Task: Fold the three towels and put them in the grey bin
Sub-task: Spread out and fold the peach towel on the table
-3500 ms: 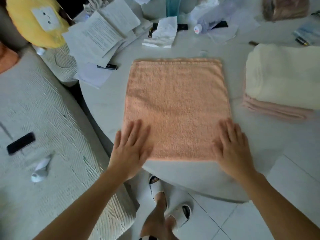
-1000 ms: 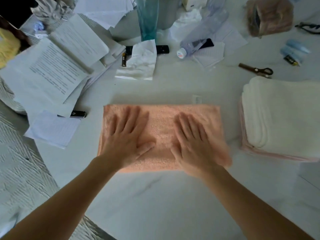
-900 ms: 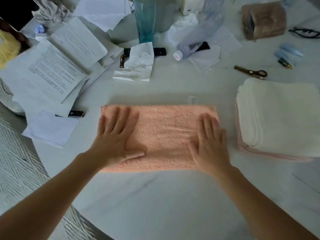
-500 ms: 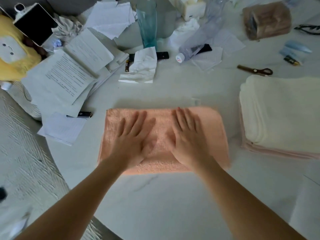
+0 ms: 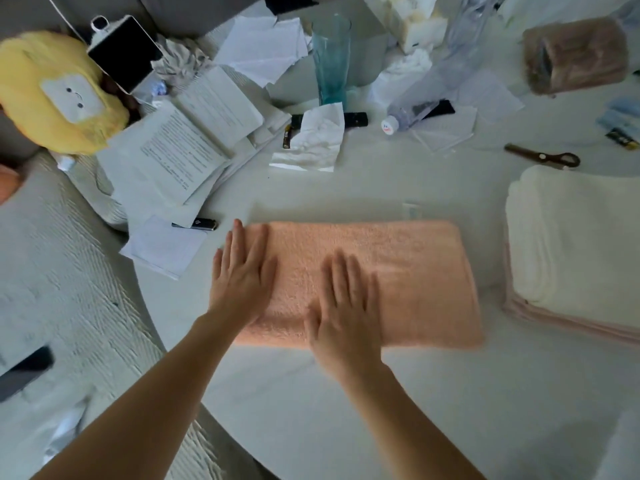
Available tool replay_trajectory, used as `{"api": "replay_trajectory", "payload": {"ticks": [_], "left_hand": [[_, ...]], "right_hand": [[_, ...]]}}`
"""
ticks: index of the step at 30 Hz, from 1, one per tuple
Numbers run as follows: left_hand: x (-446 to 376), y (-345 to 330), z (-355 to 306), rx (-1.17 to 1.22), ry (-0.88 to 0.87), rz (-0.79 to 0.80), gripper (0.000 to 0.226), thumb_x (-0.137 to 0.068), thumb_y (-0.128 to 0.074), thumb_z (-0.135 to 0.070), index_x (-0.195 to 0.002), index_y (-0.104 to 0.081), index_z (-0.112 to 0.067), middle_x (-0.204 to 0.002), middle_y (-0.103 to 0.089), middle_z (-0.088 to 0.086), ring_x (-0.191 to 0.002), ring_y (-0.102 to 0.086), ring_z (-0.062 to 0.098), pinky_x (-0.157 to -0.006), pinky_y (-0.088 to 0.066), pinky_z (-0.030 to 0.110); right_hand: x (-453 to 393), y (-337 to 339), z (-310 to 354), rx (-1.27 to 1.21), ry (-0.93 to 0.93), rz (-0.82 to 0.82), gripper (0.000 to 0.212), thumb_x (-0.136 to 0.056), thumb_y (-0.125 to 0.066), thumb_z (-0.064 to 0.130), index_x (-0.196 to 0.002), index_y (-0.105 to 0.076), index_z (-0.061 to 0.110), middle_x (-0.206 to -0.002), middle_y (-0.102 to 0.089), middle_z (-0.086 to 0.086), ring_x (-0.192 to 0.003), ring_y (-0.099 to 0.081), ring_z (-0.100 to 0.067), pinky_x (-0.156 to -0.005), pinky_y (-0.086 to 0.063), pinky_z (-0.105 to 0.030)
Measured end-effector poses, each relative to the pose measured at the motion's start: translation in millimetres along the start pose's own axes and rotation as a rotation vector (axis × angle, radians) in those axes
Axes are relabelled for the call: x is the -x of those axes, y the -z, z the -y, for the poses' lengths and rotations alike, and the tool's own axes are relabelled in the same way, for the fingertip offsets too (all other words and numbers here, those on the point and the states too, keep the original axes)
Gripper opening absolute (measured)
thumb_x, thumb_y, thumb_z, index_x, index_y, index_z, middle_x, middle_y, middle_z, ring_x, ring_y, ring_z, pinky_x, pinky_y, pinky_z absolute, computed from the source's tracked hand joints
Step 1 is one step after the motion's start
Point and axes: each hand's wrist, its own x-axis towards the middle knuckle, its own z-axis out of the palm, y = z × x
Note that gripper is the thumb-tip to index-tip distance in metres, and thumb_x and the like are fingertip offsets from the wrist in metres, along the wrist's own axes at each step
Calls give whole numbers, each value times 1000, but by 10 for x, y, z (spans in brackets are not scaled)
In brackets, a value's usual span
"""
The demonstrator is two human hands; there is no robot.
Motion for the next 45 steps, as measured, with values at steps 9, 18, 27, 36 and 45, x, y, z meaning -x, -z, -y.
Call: {"api": "replay_trajectory", "payload": {"ticks": [9, 18, 27, 36, 45], "left_hand": [[108, 94, 21, -34, -17, 28, 70, -102, -21, -60, -161, -7, -25, -169, 7, 7, -155, -1, 26, -124, -7, 46], [960, 293, 75, 394, 235, 169, 65, -81, -80, -37, -131, -45, -15, -111, -60, 4, -91, -60, 25, -77, -49, 38], [940, 237, 120, 781, 418, 103, 53, -78, -81, -20, -118, -46, -13, -105, -58, 9, -94, -63, 28, -65, -51, 32], [955, 327, 328, 582, 146, 189, 37, -84, -75, -15, -117, -59, -22, -90, -68, -9, -81, -67, 16, -60, -49, 26], [1962, 189, 435, 459, -131, 184, 60, -102, -42, -8, -152, -35, -40, -93, -61, -5, -69, -59, 2, -63, -46, 13]], "right_hand": [[241, 332, -1418, 51, -265, 65, 66, -97, -24, 30, -158, -13, 5, -167, -10, -15, -152, -13, -36, -115, -24, -59], [1052, 318, -604, -225, 9, -134, 68, -71, -66, -2, -138, -56, 9, -146, -50, -14, -137, -45, -36, -114, -29, -53], [1803, -38, -6, -102, 129, 8, 97, -61, -79, 41, -148, -41, 18, -159, -34, -16, -146, -28, -33, -113, -27, -55], [1444, -285, 240, -100, 223, 0, 98, -59, -70, 72, -140, -45, 24, -140, -47, -1, -136, -40, -26, -114, -28, -59], [2092, -283, -252, -148, 351, -38, 43, -84, -57, 29, -127, -56, 26, -129, -53, 0, -134, -44, -21, -118, -25, -52]]}}
